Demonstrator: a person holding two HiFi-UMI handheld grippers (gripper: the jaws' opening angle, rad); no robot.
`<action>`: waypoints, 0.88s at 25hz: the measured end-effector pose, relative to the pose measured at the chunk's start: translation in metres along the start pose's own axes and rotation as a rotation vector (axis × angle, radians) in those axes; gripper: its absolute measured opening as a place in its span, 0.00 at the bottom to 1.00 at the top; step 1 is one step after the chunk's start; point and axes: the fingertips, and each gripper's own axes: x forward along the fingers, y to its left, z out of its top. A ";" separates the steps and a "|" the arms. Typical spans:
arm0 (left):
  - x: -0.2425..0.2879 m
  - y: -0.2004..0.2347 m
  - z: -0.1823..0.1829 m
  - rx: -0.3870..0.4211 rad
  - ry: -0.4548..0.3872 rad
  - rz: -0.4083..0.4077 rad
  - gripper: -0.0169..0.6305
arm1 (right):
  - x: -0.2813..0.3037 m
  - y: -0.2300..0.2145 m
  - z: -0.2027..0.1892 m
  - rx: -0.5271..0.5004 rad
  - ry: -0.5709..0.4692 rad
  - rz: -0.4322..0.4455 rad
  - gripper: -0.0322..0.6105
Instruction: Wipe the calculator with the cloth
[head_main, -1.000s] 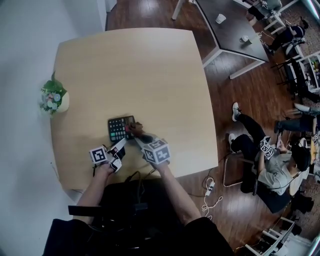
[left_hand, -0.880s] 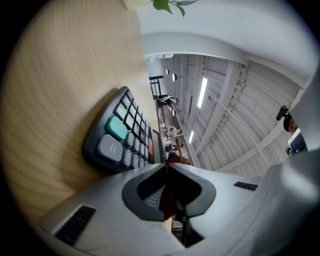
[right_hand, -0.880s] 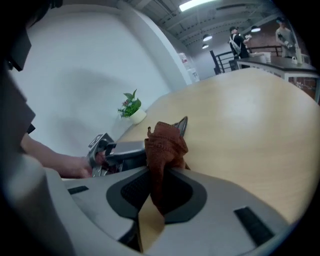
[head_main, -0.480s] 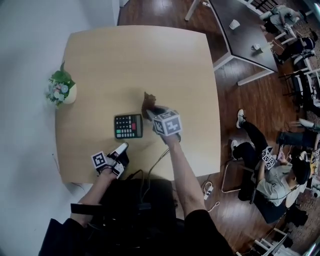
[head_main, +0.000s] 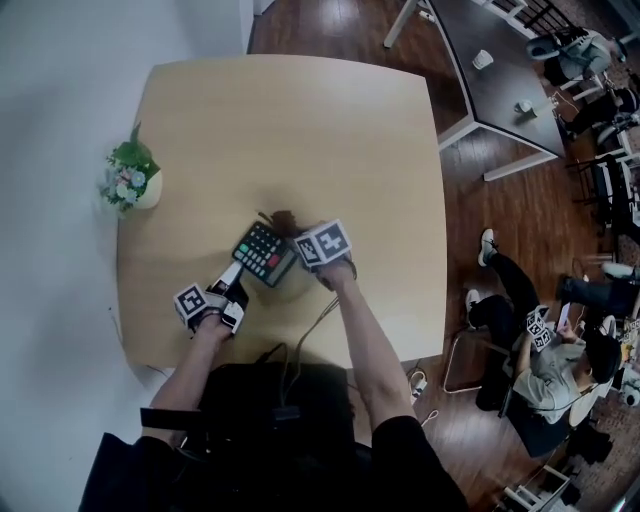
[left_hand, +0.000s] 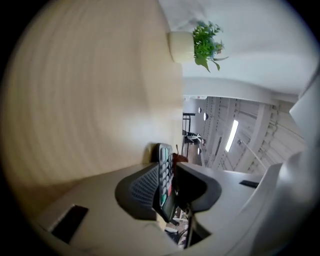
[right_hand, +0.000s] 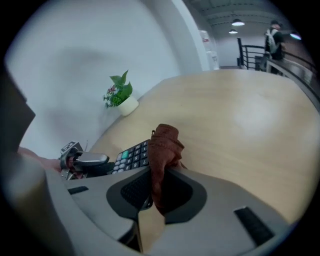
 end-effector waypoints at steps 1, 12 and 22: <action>0.005 -0.002 0.008 0.024 0.014 -0.001 0.18 | -0.005 0.001 -0.009 0.077 -0.031 0.000 0.15; 0.027 -0.017 0.016 0.241 0.300 0.001 0.19 | -0.036 0.027 -0.081 0.525 -0.357 -0.026 0.15; 0.000 -0.026 -0.020 0.365 0.338 -0.034 0.20 | -0.023 -0.034 0.014 0.419 -0.362 -0.057 0.15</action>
